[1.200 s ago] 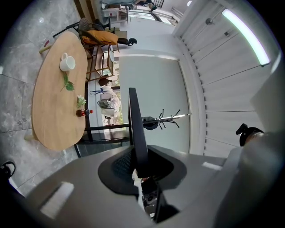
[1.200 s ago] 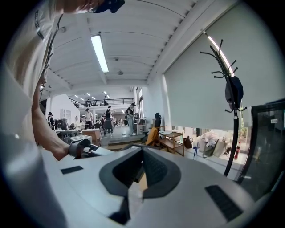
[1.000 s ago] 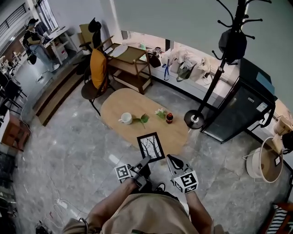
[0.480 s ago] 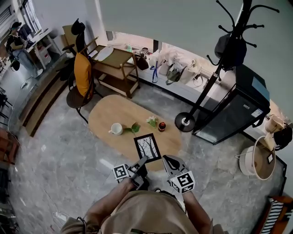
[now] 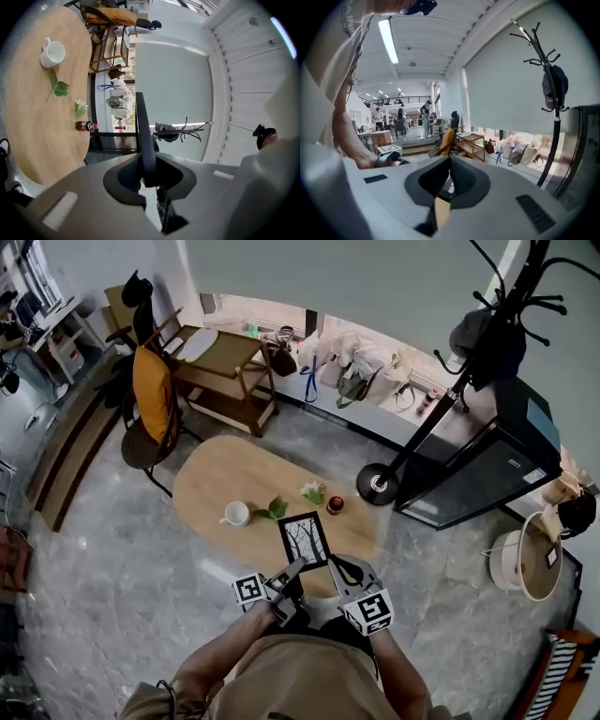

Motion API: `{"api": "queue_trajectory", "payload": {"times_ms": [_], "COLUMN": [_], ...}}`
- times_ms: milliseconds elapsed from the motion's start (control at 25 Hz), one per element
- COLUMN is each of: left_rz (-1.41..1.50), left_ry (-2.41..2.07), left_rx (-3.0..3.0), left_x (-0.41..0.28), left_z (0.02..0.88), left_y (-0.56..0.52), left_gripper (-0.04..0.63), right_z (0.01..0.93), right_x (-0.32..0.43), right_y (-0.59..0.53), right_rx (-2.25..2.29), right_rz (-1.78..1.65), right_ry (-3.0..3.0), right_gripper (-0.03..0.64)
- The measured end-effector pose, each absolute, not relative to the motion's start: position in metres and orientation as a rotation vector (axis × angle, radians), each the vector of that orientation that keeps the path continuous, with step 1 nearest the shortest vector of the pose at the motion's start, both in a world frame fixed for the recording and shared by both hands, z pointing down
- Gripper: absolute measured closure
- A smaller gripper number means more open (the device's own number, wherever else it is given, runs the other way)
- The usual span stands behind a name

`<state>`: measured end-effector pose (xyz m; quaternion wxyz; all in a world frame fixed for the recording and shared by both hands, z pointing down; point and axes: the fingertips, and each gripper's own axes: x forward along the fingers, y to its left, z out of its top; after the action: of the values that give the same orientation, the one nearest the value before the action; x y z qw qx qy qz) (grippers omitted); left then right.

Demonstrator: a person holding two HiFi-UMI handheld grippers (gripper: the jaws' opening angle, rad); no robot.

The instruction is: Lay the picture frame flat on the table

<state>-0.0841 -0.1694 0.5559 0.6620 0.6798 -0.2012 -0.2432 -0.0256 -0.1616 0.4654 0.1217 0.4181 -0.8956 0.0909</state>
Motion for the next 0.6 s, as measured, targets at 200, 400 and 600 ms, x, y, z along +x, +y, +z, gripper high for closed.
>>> {"api": "queue_trajectory", "payload": {"times_ms": [200, 400, 600], "left_rz": [-0.531, -0.514, -0.515], "left_ry": [-0.481, -0.52, -0.573], "left_rx": [1.467, 1.433, 1.373], "left_x": [-0.085, -0.079, -0.078], "left_z": [0.59, 0.647, 0.709], "left_y": [-0.185, -0.219, -0.216], "left_gripper": [0.538, 0.538, 0.538], "right_z": [0.485, 0.532, 0.59], "right_x": [-0.029, -0.021, -0.014], "right_y": [-0.183, -0.214, -0.212], "right_rx": [1.205, 1.209, 1.195], "right_rz": [0.314, 0.355, 0.459], "right_ry": [-2.617, -2.61, -2.565], "right_gripper": [0.614, 0.613, 0.613]}}
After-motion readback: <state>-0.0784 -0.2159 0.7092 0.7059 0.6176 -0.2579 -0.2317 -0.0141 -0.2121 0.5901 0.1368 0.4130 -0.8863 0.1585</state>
